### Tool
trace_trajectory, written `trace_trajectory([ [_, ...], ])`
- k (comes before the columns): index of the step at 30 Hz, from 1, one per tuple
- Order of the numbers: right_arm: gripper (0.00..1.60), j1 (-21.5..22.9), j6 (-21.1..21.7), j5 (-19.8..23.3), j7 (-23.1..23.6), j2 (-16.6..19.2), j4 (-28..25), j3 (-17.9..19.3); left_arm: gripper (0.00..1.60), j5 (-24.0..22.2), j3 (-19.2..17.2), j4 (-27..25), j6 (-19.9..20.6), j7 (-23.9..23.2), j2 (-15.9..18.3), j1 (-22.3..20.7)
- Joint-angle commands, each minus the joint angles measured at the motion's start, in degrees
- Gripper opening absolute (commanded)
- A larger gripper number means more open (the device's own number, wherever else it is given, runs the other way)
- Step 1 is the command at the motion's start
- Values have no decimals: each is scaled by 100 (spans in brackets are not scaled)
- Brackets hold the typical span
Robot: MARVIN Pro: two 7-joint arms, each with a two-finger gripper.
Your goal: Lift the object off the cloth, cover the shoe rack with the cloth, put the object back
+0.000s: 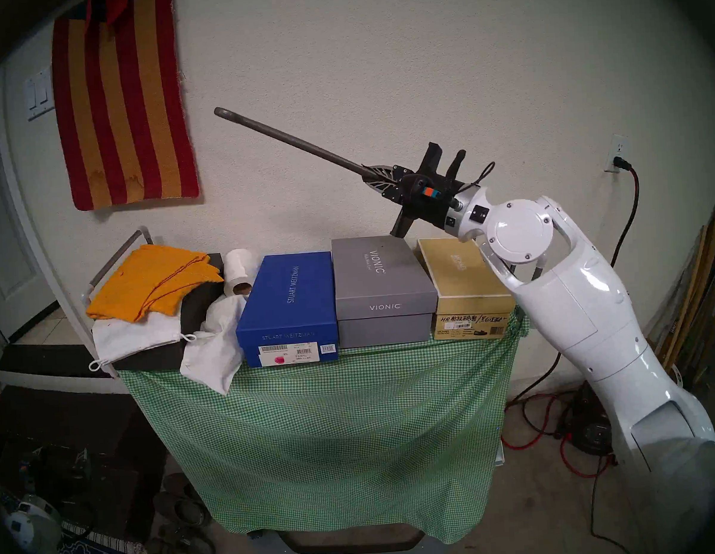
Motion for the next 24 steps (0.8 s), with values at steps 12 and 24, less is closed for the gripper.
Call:
trace_trajectory([
  [12, 0, 1255, 751, -237, 1692, -323, 612, -137, 160, -28, -98, -58, 39, -102, -104, 50],
  [24, 0, 2014, 1170, -237, 3068, -94, 1142, -643, 160, -78, -193, -116, 91, -227, -194, 50],
])
